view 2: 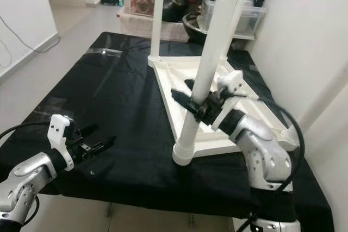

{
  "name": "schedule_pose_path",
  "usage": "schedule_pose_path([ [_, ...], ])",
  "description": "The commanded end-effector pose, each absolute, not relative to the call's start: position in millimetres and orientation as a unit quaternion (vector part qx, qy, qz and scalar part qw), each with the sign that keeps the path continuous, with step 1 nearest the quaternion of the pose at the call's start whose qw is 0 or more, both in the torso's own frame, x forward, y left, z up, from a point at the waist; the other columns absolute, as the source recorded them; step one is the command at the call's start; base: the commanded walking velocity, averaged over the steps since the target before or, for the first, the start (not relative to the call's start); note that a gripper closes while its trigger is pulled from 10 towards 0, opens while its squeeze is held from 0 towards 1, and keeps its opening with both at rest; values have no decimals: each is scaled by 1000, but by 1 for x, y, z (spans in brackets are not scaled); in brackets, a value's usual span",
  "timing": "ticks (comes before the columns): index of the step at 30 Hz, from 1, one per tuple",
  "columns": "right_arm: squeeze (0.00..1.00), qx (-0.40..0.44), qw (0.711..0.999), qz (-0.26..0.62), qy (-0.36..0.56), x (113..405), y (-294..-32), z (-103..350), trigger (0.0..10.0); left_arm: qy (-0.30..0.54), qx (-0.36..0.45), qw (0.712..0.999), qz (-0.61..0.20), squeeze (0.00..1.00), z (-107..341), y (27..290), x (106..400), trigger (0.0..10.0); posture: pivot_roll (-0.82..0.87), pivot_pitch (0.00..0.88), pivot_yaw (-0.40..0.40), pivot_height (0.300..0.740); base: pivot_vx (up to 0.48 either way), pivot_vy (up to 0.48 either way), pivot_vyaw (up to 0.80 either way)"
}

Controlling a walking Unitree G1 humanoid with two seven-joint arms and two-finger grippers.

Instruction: Building children table

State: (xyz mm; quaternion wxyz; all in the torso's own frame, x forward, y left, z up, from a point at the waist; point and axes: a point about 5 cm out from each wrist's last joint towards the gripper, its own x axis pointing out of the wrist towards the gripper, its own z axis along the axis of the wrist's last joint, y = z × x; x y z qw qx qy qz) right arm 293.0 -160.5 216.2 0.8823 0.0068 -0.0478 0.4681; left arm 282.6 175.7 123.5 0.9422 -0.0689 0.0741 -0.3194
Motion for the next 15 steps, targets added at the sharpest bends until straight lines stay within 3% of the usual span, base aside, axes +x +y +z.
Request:
schedule_pose_path([
  [1, 0, 11, 857, 516, -10, 289, -149, 199, 0, 75, -64, 941, -324, 0, 122, 175, 283, 10000, 142, 0, -120, 740, 0, 0, 0],
  [5, 0, 32, 836, 548, 0, 281, -156, 195, 0, 78, -60, 938, -332, 0, 121, 174, 284, 10000, 125, 0, -104, 740, 0, 0, 0],
  [7, 0, 30, 871, 491, 15, 290, -159, 188, 0, 79, -59, 936, -338, 0, 121, 171, 285, 10000, 118, 0, -102, 740, 0, 0, 0],
  [9, 0, 30, 871, 491, 15, 290, -159, 188, 0, 79, -59, 936, -338, 0, 121, 171, 285, 10000, 118, 0, -102, 740, 0, 0, 0],
  [11, 0, 34, 958, 279, 61, 316, -172, 171, 0, 79, -60, 934, -342, 0, 121, 167, 286, 10000, 113, 0, -100, 740, 0, 0, 0],
  [12, 0, 34, 958, 279, 61, 316, -172, 171, 0, 79, -60, 934, -342, 0, 121, 167, 286, 10000, 113, 0, -100, 740, 0, 0, 0],
  [14, 0, 43, 991, 56, 115, 314, -184, 146, 0, 80, -63, 934, -343, 0, 119, 165, 284, 10000, 118, 0, -101, 740, 0, 0, 0],
  [15, 0, 43, 991, 56, 115, 314, -184, 146, 0, 80, -63, 934, -343, 0, 119, 165, 284, 10000, 118, 0, -101, 740, 0, 0, 0],
])
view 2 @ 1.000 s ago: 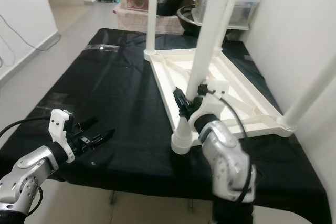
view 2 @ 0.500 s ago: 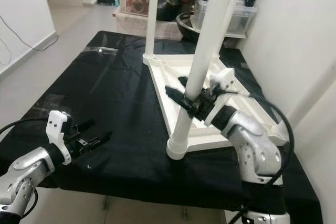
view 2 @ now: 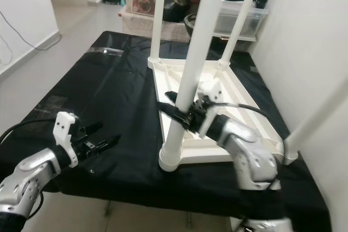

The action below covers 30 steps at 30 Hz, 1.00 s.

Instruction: Building children table

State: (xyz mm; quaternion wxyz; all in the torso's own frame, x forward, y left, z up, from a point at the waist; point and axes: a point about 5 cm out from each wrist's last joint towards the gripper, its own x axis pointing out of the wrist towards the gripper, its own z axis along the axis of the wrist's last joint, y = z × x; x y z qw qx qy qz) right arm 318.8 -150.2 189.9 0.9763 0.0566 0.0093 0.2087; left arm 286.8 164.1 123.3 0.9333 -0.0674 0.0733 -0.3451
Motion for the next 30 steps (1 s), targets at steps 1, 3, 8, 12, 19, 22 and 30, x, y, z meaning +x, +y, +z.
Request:
schedule_pose_path([
  [1, 0, 45, 991, -6, 130, 307, -187, 139, 0, 81, -65, 933, -343, 0, 119, 165, 282, 10000, 117, 0, -97, 740, 0, 0, 0],
  [3, 0, 10, 992, -41, 118, 284, -175, 137, 0, 85, -67, 933, -343, 0, 117, 166, 280, 10000, 112, 0, -87, 740, 0, 0, 0],
  [8, 0, -4, 994, -41, 104, 271, -163, 143, 0, 85, -68, 932, -345, 0, 118, 166, 281, 10000, 100, 0, -73, 740, 0, 0, 0],
  [12, 0, 6, 996, -13, 92, 274, -154, 150, 10000, 82, -67, 931, -349, 0, 119, 163, 286, 10000, 92, 0, -65, 740, 0, 0, 0],
  [19, 1000, 58, 996, 62, 18, 296, -157, 183, 10000, 78, -67, 930, -352, 0, 122, 163, 290, 10000, 88, 0, -52, 740, 0, 0, 0],
  [22, 0, 76, 987, 140, -21, 303, -164, 202, 10000, 77, -66, 932, -348, 0, 121, 165, 291, 10000, 90, 0, -62, 740, 0, 0, 0],
  [30, 0, 28, 905, 423, -45, 283, -165, 207, 10000, 72, -67, 933, -347, 0, 121, 163, 290, 10000, 111, 0, -84, 740, 0, 0, 0],
])
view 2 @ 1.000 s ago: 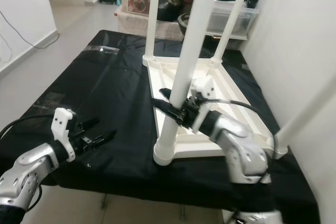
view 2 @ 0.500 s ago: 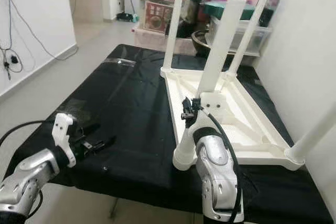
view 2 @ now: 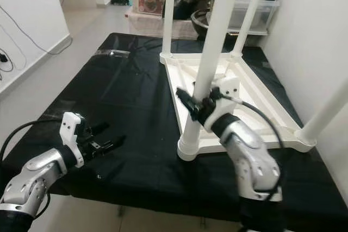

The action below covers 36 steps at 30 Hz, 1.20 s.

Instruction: Building children table

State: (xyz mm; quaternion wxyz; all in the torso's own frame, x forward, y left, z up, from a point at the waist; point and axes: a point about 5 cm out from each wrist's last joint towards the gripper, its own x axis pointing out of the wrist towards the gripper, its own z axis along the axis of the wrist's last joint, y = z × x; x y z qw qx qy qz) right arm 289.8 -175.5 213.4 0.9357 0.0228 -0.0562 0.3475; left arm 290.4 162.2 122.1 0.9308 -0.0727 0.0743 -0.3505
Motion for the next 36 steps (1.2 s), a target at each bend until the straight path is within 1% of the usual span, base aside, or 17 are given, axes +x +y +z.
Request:
schedule_pose_path([
  [1, 0, 15, 893, 449, -35, 283, -162, 203, 10000, 71, -67, 933, -345, 0, 121, 163, 290, 10000, 119, 0, -90, 740, 0, 0, 0],
  [2, 0, 7, 884, 467, -28, 284, -161, 200, 10000, 71, -67, 934, -344, 0, 121, 164, 290, 10000, 119, 0, -90, 740, 0, 0, 0],
  [3, 0, 1, 876, 482, -19, 286, -158, 196, 8824, 72, -67, 934, -343, 0, 120, 164, 289, 10000, 124, 0, -93, 740, 0, 0, 0],
  [4, 0, -7, 871, 490, -12, 288, -154, 193, 5098, 72, -67, 934, -343, 0, 120, 164, 289, 10000, 125, 0, -94, 740, 0, 0, 0],
  [6, 0, -7, 871, 490, -12, 288, -154, 193, 5098, 72, -67, 934, -343, 0, 120, 164, 289, 10000, 125, 0, -94, 740, 0, 0, 0],
  [8, 0, -17, 875, 483, -4, 297, -148, 188, 0, 73, -67, 934, -342, 0, 120, 164, 288, 10000, 134, 0, -99, 740, 0, 0, 0],
  [10, 0, -17, 875, 483, -4, 297, -148, 188, 0, 73, -67, 934, -342, 0, 120, 164, 288, 10000, 134, 0, -99, 740, 0, 0, 0],
  [12, 0, -22, 942, 334, 18, 324, -156, 180, 0, 72, -66, 935, -340, 0, 121, 166, 288, 10000, 137, 0, -103, 740, 0, 0, 0],
  [14, 0, -15, 973, 225, 42, 333, -166, 172, 0, 72, -65, 935, -340, 0, 120, 167, 287, 10000, 126, 0, -100, 740, 0, 0, 0],
  [17, 0, -9, 985, 165, 56, 334, -173, 169, 0, 73, -64, 935, -340, 0, 120, 167, 286, 10000, 126, 0, -100, 740, 0, 0, 0],
  [18, 0, 14, 997, -33, 73, 324, -196, 160, 0, 75, -65, 935, -341, 0, 119, 166, 286, 10000, 122, 0, -95, 740, 0, 0, 0],
  [19, 0, 14, 995, -71, 71, 314, -199, 156, 0, 74, -66, 935, -342, 0, 119, 164, 286, 10000, 120, 0, -92, 740, 0, 0, 0],
  [26, 0, 0, 992, -107, 70, 279, -184, 151, 0, 73, -68, 933, -345, 0, 121, 163, 288, 10000, 103, 0, -75, 740, 0, 0, 0],
  [27, 0, 4, 993, -94, 72, 272, -171, 153, 10000, 75, -68, 932, -347, 0, 120, 162, 289, 10000, 86, 0, -66, 740, 0, 0, 0],
  [29, 0, 2, 994, -76, 72, 272, -165, 153, 10000, 76, -69, 932, -347, 0, 120, 161, 289, 10000, 86, 0, -66, 740, 0, 0, 0],
  [30, 1000, 17, 996, -68, 55, 273, -162, 158, 10000, 75, -71, 931, -349, 0, 120, 160, 289, 10000, 81, 0, -64, 740, 0, 0, 0],
  [36, 1000, 63, 998, -30, 11, 283, -162, 175, 10000, 76, -74, 930, -352, 0, 120, 159, 290, 10000, 80, 0, -66, 740, 0, 0, 0],
])
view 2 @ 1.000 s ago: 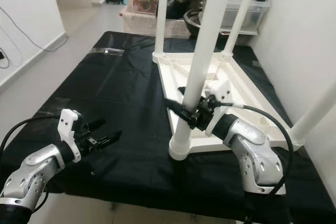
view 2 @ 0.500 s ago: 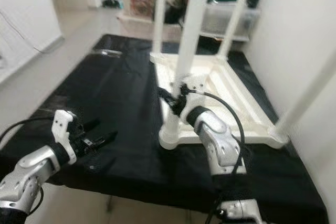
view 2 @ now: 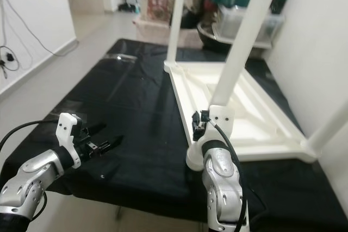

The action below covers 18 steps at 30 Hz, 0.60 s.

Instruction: Building children table

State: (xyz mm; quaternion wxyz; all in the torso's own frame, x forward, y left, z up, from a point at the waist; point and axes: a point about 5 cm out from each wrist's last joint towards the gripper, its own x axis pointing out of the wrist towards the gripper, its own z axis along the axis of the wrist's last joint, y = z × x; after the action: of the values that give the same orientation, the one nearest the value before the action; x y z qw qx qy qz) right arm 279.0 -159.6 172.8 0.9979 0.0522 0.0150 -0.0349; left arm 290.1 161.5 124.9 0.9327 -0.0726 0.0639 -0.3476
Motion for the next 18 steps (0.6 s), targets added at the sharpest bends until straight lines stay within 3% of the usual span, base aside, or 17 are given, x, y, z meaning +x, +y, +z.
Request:
schedule_pose_path([
  [1, 0, 65, 998, 3, -19, 290, -166, 188, 10000, 76, -74, 930, -351, 0, 121, 159, 290, 10000, 81, 0, -70, 740, 0, 0, 0],
  [3, 0, 78, 995, 46, -48, 295, -171, 202, 10000, 75, -73, 931, -350, 0, 121, 160, 291, 10000, 91, 0, -79, 740, 0, 0, 0],
  [6, 0, 61, 961, 251, -94, 289, -180, 226, 10000, 74, -73, 933, -345, 0, 120, 163, 289, 10000, 102, 0, -88, 740, 0, 0, 0],
  [15, 0, 11, 917, 397, -45, 288, -168, 210, 9922, 76, -73, 933, -343, 0, 118, 161, 286, 10000, 119, 0, -97, 740, 0, 0, 0],
  [16, 0, 8, 911, 411, -30, 293, -161, 203, 118, 75, -72, 934, -343, 0, 118, 160, 287, 10000, 131, 0, -103, 740, 0, 0, 0],
  [18, 0, 2, 912, 409, -19, 298, -156, 197, 0, 72, -71, 935, -341, 0, 120, 161, 288, 10000, 138, 0, -109, 740, 0, 0, 0],
])
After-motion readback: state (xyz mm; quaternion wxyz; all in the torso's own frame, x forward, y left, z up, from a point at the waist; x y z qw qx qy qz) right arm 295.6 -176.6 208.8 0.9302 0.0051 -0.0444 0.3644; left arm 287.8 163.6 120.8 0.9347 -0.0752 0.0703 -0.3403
